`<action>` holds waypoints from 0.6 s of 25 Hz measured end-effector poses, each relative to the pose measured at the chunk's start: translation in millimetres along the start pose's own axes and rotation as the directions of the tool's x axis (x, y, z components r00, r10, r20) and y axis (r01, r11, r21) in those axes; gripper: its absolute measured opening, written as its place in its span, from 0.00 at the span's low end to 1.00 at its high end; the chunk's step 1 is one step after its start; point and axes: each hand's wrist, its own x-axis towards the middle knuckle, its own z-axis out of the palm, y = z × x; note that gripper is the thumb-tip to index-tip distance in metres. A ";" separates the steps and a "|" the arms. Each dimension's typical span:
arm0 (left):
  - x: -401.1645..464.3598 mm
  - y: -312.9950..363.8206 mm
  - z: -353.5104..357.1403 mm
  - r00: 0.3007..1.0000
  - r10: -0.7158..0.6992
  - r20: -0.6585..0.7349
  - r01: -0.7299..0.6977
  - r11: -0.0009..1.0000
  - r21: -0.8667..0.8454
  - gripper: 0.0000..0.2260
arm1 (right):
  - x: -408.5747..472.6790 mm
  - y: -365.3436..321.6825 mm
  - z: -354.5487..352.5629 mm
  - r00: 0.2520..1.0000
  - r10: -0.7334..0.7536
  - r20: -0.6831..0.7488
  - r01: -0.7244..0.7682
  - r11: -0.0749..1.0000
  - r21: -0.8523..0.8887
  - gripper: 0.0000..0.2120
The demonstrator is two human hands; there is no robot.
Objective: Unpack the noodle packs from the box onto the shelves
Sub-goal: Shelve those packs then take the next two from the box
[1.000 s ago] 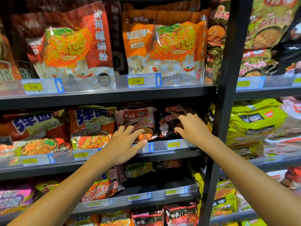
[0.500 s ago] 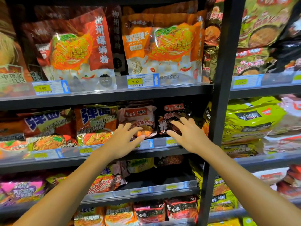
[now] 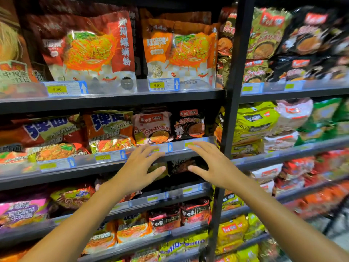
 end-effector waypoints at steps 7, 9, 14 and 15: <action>-57.8 28.1 45.7 0.986 0.143 0.086 -0.147 0.988 0.049 0.33 | -113.0 -42.4 32.4 0.984 0.132 0.118 -0.121 0.988 -0.093 0.33; -73.8 46.9 65.3 0.972 0.187 0.141 -0.189 0.982 0.003 0.35 | -151.2 -48.5 32.5 0.959 0.220 0.176 -0.209 0.975 -0.079 0.35; -107.6 87.6 98.7 0.946 0.246 0.211 -0.237 0.969 -0.066 0.35 | -237.8 -52.8 32.3 0.913 0.339 0.225 -0.327 0.941 -0.089 0.33; -115.4 96.0 104.1 0.941 0.249 0.231 -0.240 0.968 -0.065 0.36 | -255.4 -50.7 33.4 0.897 0.368 0.246 -0.357 0.930 -0.089 0.32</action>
